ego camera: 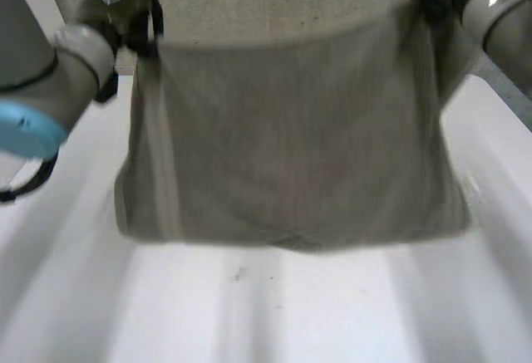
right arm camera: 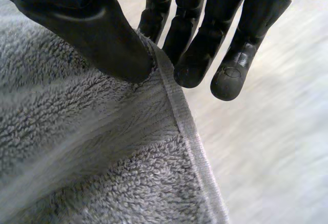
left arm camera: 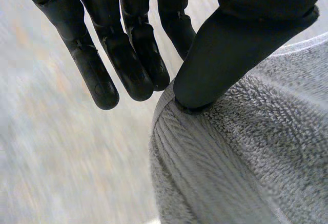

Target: Fold the towel.

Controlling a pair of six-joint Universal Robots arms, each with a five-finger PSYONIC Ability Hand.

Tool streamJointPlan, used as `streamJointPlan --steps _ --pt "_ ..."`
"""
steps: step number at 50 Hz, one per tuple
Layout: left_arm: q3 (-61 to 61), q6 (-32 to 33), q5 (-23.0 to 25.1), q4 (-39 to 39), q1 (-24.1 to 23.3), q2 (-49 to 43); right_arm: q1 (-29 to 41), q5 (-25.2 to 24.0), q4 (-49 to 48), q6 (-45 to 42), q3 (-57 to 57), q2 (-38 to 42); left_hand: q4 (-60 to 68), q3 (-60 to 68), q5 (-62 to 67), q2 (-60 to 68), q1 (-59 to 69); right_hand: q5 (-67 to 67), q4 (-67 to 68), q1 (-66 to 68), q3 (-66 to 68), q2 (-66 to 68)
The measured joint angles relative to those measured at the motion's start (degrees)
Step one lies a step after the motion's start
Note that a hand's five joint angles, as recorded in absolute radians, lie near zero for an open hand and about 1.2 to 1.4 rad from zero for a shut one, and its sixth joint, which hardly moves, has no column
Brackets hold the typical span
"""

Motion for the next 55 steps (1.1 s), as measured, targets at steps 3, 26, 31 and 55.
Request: streamJointPlan --steps 3,26,31,55 --pt "9.5 -4.8 -2.3 1.6 0.0 -1.6 0.2 0.9 -14.5 5.1 -2.4 0.6 0.0 0.0 0.0 0.0 0.0 0.0 0.0 0.0 0.0 0.0" --pt "-24.7 -9.8 -5.2 7.9 0.8 2.4 0.0 -5.2 -3.0 5.1 24.6 -1.0 0.1 0.0 0.0 0.0 0.0 0.1 0.0 0.0 0.2 0.0" --pt "-38.0 -4.7 -3.7 11.9 0.8 1.0 -0.1 -6.2 -4.6 1.1 36.1 1.0 0.1 0.0 0.0 0.0 0.0 0.1 0.0 0.0 0.2 0.0" --pt "-51.6 3.1 -3.5 23.7 4.8 7.1 -5.4 -2.2 -25.4 11.4 57.0 -1.5 0.1 0.0 0.0 0.1 0.0 -39.8 -38.2 -38.1 -37.5 -35.9"
